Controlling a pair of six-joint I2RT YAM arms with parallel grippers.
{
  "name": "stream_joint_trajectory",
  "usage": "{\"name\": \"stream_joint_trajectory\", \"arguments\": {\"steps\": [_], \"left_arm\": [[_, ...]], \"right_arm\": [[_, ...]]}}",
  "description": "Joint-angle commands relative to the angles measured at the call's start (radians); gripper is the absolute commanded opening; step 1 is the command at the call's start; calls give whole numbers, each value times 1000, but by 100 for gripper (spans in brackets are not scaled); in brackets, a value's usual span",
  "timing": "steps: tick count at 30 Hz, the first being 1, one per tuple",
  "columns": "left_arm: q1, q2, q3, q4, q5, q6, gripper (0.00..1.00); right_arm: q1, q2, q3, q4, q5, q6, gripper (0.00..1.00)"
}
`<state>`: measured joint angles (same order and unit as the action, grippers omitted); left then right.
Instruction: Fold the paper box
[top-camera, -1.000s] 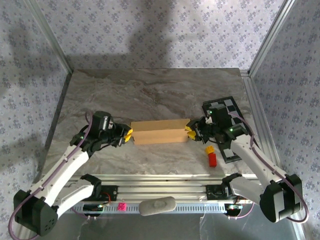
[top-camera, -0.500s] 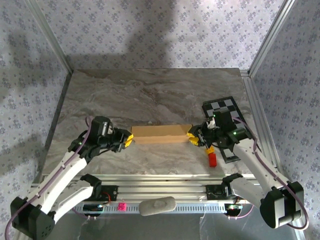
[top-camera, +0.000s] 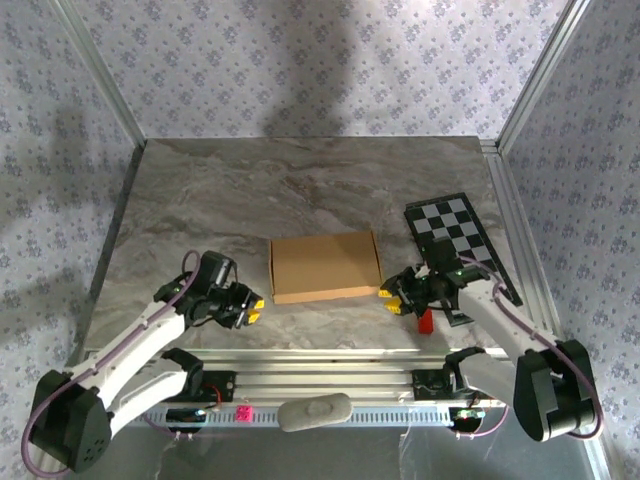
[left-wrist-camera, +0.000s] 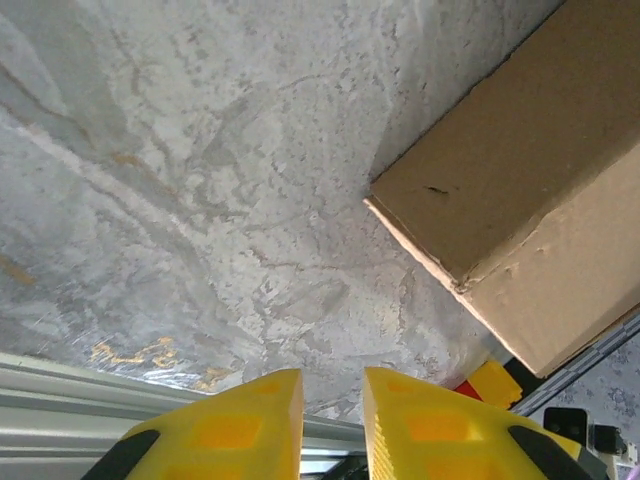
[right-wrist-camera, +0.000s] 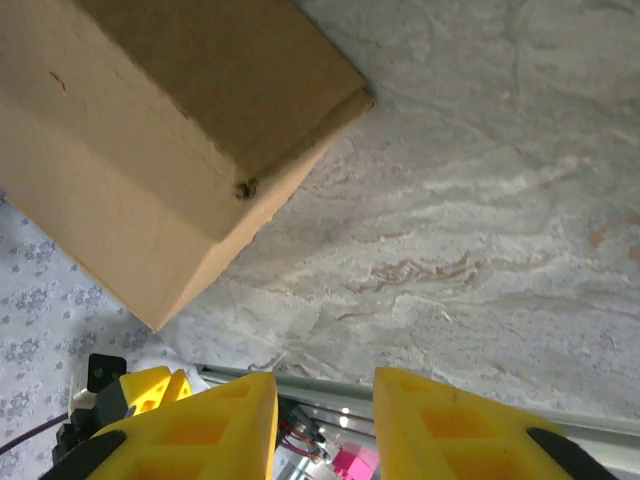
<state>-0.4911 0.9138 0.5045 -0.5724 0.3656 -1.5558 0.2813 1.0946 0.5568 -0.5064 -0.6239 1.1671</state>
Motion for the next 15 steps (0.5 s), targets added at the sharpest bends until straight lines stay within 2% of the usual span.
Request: {"name": "stream_joint_trajectory", "arguments": {"steps": [1,4,6,9,12,15], "left_arm": [[0,28,38,66,-22,-1,27],[38,92,106,68,-15,65,35],[89,152,185,22,-10,155,43],[164,266,288,4,12,317,54],[212,423,348,71,108,444,60],[213,570,403,117,181,535,64]], "right_arm": [[-13,19,54,58,26,2,37],[-32,67,105,51,25,-24,45],[-42,105,178,1,53,-103,49],[-80,201,285,-79,85,-254,62],[-105,323,330,-45,26,-354,74],[-92,437,374,-4,-33,-406,81]]}}
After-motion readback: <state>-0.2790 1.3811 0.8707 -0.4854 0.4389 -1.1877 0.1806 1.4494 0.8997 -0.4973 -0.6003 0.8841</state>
